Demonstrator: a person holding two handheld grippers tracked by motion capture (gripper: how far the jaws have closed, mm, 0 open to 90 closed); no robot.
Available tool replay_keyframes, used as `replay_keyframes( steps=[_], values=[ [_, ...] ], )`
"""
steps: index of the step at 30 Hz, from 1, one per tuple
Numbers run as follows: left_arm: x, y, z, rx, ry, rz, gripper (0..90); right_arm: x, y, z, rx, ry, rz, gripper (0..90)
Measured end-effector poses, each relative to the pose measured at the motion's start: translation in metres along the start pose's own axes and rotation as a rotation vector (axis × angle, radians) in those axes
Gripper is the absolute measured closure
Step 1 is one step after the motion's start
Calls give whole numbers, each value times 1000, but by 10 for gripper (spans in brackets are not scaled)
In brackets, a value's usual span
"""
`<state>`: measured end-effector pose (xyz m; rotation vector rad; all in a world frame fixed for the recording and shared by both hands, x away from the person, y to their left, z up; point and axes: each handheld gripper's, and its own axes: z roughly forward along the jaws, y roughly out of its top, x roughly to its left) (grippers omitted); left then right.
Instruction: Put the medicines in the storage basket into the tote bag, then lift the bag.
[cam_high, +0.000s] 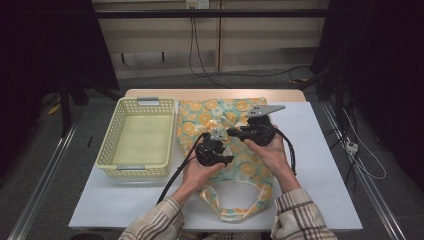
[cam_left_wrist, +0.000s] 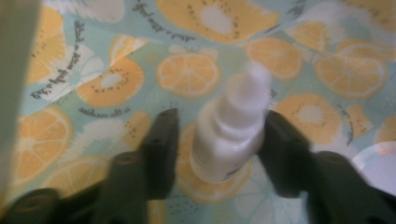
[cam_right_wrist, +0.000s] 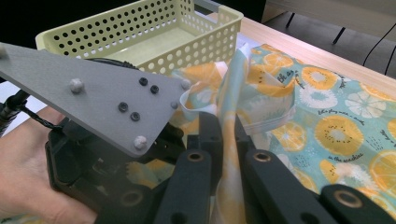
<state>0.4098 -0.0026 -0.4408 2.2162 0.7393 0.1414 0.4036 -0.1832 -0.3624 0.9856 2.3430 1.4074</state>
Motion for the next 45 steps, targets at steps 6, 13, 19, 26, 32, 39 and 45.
replay_keyframes(
  steps=[6, 13, 19, 26, 32, 39, 45],
  values=[
    [-1, 0, -7, -1, -20, 14, 329, 0, 0, 0, -1, 1, -1, 900],
    [-9, 3, -23, -8, -33, 64, 219, -1, 0, -2, -5, -3, 2, 900],
    [-12, -2, -36, -8, -79, 69, 157, -2, 0, 0, -5, 0, 6, 900],
    [-15, -6, -49, 9, -100, 117, 100, -3, -2, 4, 5, 2, 10, 900],
    [-23, -12, -55, 9, -109, 146, 125, -4, -6, 2, 6, -9, 23, 900],
    [-28, -29, -61, 26, -97, 211, 171, -1, -8, 5, 14, -8, 18, 900],
    [-30, -35, -53, 110, -117, 258, 228, -2, -8, 7, 19, -5, 17, 900]
  ],
)
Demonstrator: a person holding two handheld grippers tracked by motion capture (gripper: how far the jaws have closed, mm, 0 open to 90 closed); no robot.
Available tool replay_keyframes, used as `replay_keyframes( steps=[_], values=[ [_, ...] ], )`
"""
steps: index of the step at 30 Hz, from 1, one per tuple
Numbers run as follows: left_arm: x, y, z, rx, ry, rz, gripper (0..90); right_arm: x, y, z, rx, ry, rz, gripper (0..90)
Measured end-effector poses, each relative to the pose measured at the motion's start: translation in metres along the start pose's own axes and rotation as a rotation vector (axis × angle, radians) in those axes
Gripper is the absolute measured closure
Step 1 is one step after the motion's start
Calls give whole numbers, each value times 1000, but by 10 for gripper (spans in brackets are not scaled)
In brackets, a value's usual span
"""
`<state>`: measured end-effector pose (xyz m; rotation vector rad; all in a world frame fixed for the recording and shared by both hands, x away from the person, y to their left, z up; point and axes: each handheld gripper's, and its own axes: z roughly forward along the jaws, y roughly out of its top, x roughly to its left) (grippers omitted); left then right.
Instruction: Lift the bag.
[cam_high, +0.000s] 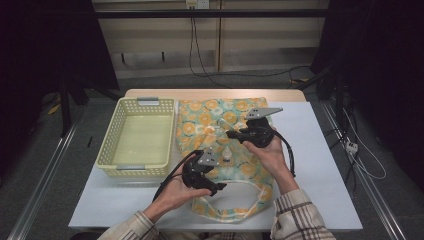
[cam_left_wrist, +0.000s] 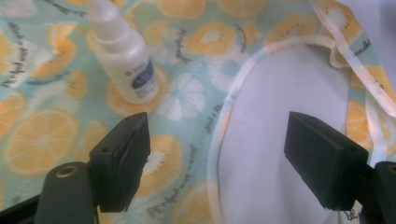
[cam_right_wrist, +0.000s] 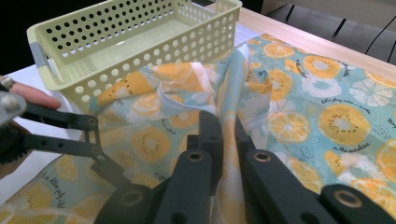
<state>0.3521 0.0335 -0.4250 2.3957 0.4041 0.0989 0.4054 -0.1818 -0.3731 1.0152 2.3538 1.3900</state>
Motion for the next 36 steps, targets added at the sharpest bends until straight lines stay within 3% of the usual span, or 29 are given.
replay_keyframes(
  steps=[1, 3, 9, 10, 11, 13, 14, 15, 16, 18, 19, 21, 24, 25, 26, 28, 29, 30, 31, 32, 36],
  values=[
    [1, -2, 4, -14, -38, 1, 231, 0, 0, 0, 0, 1, 0, 900],
    [2, -5, 8, 7, -66, 5, 235, -1, 0, 0, 0, -1, 3, 900],
    [5, -13, 20, 43, -90, -18, 222, -1, -1, 3, 11, -1, 6, 900],
    [5, -14, 21, 50, -86, -18, 226, -1, -2, 3, 12, 0, 6, 900],
    [5, -13, 21, 77, -47, -7, 232, 0, -2, 4, 15, 2, 4, 900],
    [5, -13, 24, 81, -42, -7, 240, -1, -4, 5, 21, 3, 1, 900],
    [5, -14, 26, 58, -69, -14, 240, -1, -4, 5, 20, 3, 2, 900],
    [3, -11, 24, 96, -19, -2, 228, -2, -4, 5, 19, 4, 4, 900],
    [3, -12, 27, 78, -76, -1, 200, -2, -4, 4, 18, 2, 3, 900],
    [-2, -10, 26, 131, 20, 25, 186, -2, -4, 2, 16, 2, 4, 900],
    [2, -11, 28, 86, -64, 5, 188, -2, -4, 2, 15, 0, 3, 900],
    [5, -11, 28, 71, -61, -13, 220, -2, -4, 2, 14, -2, 6, 900],
    [11, -12, 26, 40, -30, -41, 370, -2, -4, 2, 17, -4, 4, 900],
    [13, -12, 25, 52, -22, -33, 394, -2, -4, 3, 18, -4, 2, 900],
    [13, -12, 25, 65, 16, -32, 383, -1, -4, 3, 17, -3, 1, 900],
    [15, -11, 25, 80, 19, -13, 363, -1, -4, 3, 19, -4, 1, 900],
    [16, -13, 27, 39, -15, -29, 363, -1, -4, 4, 19, -5, 2, 900],
    [18, -13, 28, 32, -21, -30, 363, -2, -4, 3, 20, -5, 4, 900],
    [18, -13, 27, 49, 11, -30, 369, -2, -5, 3, 20, -6, 4, 900],
    [20, -14, 28, 18, -22, -46, 387, -2, -5, 3, 20, -9, 3, 900],
    [28, -16, 26, 5, -21, -92, 557, -2, -5, 2, 20, -11, 4, 900]
  ],
)
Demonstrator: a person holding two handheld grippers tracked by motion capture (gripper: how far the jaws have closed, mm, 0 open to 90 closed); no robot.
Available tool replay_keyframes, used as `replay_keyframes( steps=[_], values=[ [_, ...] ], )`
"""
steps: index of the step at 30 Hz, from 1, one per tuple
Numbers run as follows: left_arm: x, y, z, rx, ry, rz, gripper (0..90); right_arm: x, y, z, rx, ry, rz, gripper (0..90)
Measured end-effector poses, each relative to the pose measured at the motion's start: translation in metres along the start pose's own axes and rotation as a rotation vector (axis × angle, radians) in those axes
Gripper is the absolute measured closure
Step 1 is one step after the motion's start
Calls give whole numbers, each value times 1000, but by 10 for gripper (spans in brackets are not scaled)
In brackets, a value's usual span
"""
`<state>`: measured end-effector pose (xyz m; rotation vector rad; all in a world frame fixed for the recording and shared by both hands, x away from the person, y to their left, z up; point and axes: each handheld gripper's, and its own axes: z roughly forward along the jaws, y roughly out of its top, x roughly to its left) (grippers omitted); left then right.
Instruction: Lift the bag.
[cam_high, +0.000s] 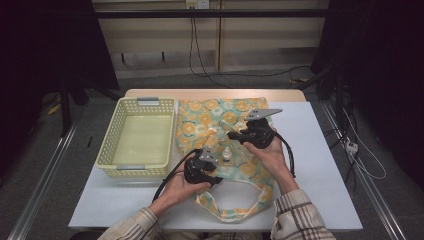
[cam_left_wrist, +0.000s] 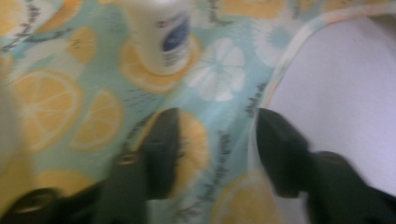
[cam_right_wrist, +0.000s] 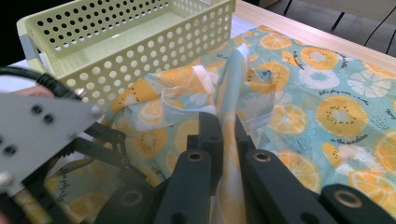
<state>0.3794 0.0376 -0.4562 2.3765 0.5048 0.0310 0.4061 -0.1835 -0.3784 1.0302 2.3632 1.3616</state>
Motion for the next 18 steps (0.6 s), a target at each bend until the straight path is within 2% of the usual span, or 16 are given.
replay_keyframes(
  steps=[1, 8, 12, 14, 15, 18],
  values=[
    [1, 0, -1, 6, 0, 10, 578, 0, 0, 0, -1, 1, -1, 900],
    [1, 2, 0, 27, 12, -4, 626, -2, 0, 0, 0, -2, 2, 900],
    [0, 3, 0, 23, 15, -14, 666, -3, -1, 1, 2, -6, 4, 900],
    [1, 2, -1, 13, -23, -34, 747, -3, -1, 1, 4, -6, 4, 900],
    [2, 0, 0, 8, -61, -55, 900, -3, -1, 1, 4, -6, 3, 900],
    [4, 1, 0, 15, -65, -67, 900, -3, -1, 2, 5, -4, 7, 900]
  ],
)
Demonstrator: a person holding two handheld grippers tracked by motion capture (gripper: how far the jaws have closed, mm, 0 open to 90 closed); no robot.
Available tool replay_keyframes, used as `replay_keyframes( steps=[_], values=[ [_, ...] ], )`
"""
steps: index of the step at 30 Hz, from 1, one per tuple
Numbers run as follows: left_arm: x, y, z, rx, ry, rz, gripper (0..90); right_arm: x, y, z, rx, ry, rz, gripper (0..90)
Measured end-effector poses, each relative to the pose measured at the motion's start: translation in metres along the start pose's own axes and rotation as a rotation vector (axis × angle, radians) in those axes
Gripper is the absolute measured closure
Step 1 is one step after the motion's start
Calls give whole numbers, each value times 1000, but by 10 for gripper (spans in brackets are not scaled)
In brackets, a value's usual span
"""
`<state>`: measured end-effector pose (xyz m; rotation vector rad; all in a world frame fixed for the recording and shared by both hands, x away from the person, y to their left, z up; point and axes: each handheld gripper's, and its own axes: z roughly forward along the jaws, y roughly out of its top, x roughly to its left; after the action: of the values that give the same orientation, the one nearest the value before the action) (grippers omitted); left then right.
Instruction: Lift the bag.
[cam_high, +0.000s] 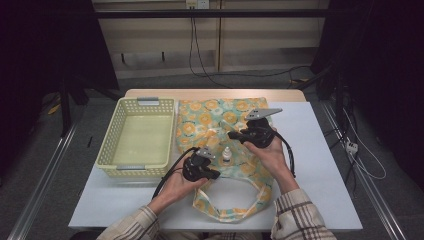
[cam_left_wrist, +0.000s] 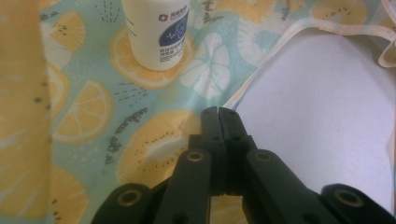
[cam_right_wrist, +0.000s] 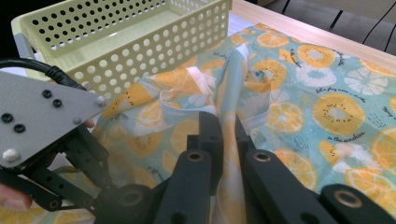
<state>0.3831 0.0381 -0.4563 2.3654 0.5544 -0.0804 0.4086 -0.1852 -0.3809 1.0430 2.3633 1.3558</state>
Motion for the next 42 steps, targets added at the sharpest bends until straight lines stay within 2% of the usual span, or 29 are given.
replay_keyframes(
  steps=[2, 3, 4, 8, 9, 10, 11, 13, 14, 16, 18, 19, 20, 22, 27, 28, 32, 34, 38, 42],
  values=[
    [0, -1, 0, 0, 10, -13, 900, -1, -1, 0, 1, -1, 0, 900],
    [0, -1, 0, -16, -5, -16, 900, -1, -1, 0, 1, 1, 1, 900],
    [-1, -1, 0, -12, 14, -15, 900, -1, -1, 0, 1, 1, 1, 900],
    [-2, -2, -1, -31, -4, -24, 900, -1, -1, -1, -4, 5, 3, 900],
    [-3, -1, -2, -29, 11, -19, 900, -1, -2, -1, -6, 6, 2, 900],
    [-3, -1, -3, -47, -14, -15, 900, -1, -2, -2, -6, 6, 1, 900],
    [-5, 0, -5, -50, 5, -11, 900, -1, -2, -2, -6, 6, 3, 900],
    [-7, 1, -8, -76, -11, -9, 900, -2, -3, -3, -7, 4, 6, 900],
    [-7, 1, -8, -102, -43, -18, 900, -3, -3, -3, -10, 5, 9, 900],
    [-4, 1, -12, -127, -78, -31, 900, -5, -5, -4, -16, 5, 24, 900],
    [-6, 2, -17, -157, -74, -27, 900, -7, -6, -4, -18, 5, 29, 900],
    [-9, 3, -21, -159, -49, -22, 900, -7, -6, -4, -19, 6, 30, 900],
    [-9, 3, -23, -176, -69, -17, 900, -8, -6, -4, -21, 5, 32, 900],
    [-13, 5, -29, -193, -49, -10, 900, -7, -5, -5, -27, 5, 32, 900],
    [-17, 9, -46, -241, -51, 2, 900, -3, 3, -12, -56, 0, 17, 900],
    [-18, 11, -50, -272, -54, -6, 900, -1, 5, -14, -68, -4, 16, 900],
    [-23, 26, -70, -342, -43, 11, 900, 0, 12, -24, -110, -15, 13, 900],
    [-24, 31, -76, -364, -36, 20, 900, 0, 14, -26, -119, -21, 17, 900],
    [-24, 39, -88, -410, -34, 14, 900, -2, 21, -27, -121, -32, 14, 900],
    [-23, 49, -101, -461, -23, 20, 900, -7, 33, -33, -159, -34, 24, 900]
  ],
)
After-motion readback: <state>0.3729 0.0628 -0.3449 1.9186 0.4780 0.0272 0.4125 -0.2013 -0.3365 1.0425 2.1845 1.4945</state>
